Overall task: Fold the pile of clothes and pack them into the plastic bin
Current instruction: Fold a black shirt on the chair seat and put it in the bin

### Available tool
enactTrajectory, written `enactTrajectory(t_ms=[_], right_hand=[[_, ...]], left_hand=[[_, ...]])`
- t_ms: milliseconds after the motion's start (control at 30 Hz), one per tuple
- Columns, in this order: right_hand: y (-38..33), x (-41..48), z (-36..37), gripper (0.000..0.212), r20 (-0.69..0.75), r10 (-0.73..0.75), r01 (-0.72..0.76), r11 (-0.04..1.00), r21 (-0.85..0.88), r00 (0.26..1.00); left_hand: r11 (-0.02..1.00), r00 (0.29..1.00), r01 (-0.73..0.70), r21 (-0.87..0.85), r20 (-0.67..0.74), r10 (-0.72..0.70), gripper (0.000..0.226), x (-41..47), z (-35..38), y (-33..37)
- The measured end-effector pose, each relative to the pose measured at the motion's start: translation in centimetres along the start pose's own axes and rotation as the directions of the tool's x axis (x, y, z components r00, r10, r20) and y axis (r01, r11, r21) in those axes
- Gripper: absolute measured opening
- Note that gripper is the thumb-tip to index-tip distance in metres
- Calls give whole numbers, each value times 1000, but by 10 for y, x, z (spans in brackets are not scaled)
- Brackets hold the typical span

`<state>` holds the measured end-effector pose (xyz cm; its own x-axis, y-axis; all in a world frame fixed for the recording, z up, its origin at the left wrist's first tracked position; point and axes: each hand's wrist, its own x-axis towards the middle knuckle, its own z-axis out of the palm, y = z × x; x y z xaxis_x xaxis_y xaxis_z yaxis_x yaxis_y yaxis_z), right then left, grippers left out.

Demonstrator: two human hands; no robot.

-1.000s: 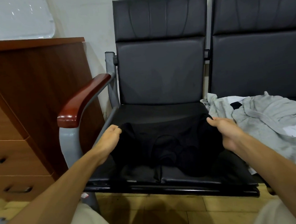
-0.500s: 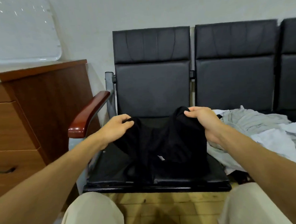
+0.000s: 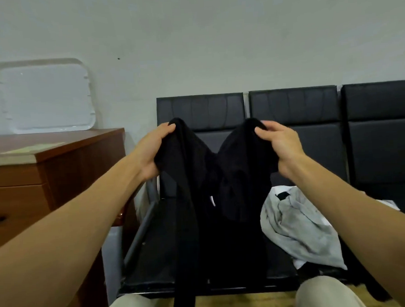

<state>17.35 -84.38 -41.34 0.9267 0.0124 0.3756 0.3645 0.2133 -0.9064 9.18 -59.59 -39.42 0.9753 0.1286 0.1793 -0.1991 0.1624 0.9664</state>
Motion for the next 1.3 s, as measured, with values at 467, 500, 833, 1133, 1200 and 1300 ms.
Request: enactTrajectory(t_ms=[467,500,833,1133,1200,1300], right_hand=[[80,1,-55,15,79,61,68,161,-985,995],[79,3,-56,11,110,137,92,129,-987,985],[88,12,-47,35,237,429,188,154,-970,872],[153,40,-58,11,285,249,256,143,-956,926],[174,46,-62,14,274,232,245,146,-958,933],[199,61,-62,17,260,179,235,152,-960,949]], left_hand=[[395,934,342,853,-353,-49,15,17,-87,-45],[398,935,347,849,-345,-80,15,18,-86,-47],[87,960,257,962,-244,-136,23,24,-91,-92],[111,923,278,954,-233,-305,38,48,-100,-132],[57,941,240,969,-218,-257,40,57,-108,-146],[39,978,200,979,-197,-74,26,73,-119,-166]])
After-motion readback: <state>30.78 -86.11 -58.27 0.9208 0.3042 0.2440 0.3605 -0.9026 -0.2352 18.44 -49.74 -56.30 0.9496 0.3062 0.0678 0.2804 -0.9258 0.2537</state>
